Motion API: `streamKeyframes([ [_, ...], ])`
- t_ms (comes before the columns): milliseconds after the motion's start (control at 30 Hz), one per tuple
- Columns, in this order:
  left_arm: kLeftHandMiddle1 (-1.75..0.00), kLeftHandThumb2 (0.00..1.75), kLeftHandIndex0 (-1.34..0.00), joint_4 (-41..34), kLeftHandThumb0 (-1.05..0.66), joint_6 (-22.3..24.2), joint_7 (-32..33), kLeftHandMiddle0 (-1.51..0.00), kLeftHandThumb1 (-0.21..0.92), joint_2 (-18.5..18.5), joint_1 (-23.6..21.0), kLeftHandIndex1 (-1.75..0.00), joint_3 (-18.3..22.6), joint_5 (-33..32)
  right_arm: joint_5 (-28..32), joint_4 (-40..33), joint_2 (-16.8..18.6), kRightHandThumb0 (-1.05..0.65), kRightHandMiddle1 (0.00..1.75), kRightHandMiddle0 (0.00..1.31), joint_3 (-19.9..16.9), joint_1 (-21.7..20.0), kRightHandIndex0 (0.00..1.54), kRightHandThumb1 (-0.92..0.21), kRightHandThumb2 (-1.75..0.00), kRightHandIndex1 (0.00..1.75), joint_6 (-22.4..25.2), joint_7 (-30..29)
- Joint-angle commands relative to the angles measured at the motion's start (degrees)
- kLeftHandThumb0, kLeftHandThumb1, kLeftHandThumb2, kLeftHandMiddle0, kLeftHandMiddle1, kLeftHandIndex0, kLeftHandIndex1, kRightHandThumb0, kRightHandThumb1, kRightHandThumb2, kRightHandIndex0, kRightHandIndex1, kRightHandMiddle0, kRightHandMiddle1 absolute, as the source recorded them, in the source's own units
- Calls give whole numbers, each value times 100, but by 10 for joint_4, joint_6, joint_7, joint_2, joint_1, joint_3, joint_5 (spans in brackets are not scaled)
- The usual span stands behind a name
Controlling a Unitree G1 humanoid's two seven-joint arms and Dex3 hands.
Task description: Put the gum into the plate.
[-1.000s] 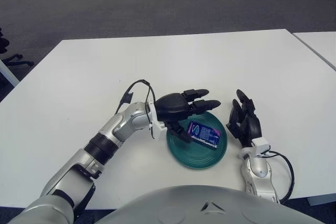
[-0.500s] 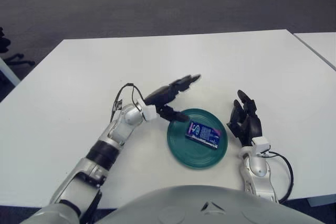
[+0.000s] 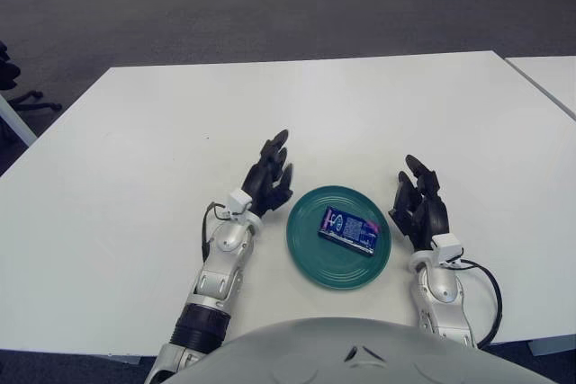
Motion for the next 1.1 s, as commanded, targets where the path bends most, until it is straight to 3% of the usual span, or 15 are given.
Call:
streamKeyframes([
  [0,-44,95,-28,-7,-98,34,11,-49,92,-2,-12,-124,32,-19,6,48,4,-76,56,0,0,35,33,-92,-84,4,70,1],
  [133,-73,95,-33,-8,-95,30,10,-43,92,-2,-1,-130,43,-12,7,47,4,-76,55,0,-1,36,33,-92,-84,3,70,2],
  [333,-94,93,-40,-29,-93,8,7,-47,92,-6,50,-134,62,-14,7,44,3,-75,53,0,-1,42,34,-92,-84,3,69,3],
  [900,-95,91,-40,-83,-93,43,24,-48,92,-15,147,-132,52,4,8,42,-4,-74,52,0,-5,47,36,-92,-84,3,73,12],
  [1067,-100,91,-38,-76,-91,23,31,-49,92,-17,168,-133,45,27,9,46,-8,-74,52,0,-8,47,36,-92,-84,3,71,16],
])
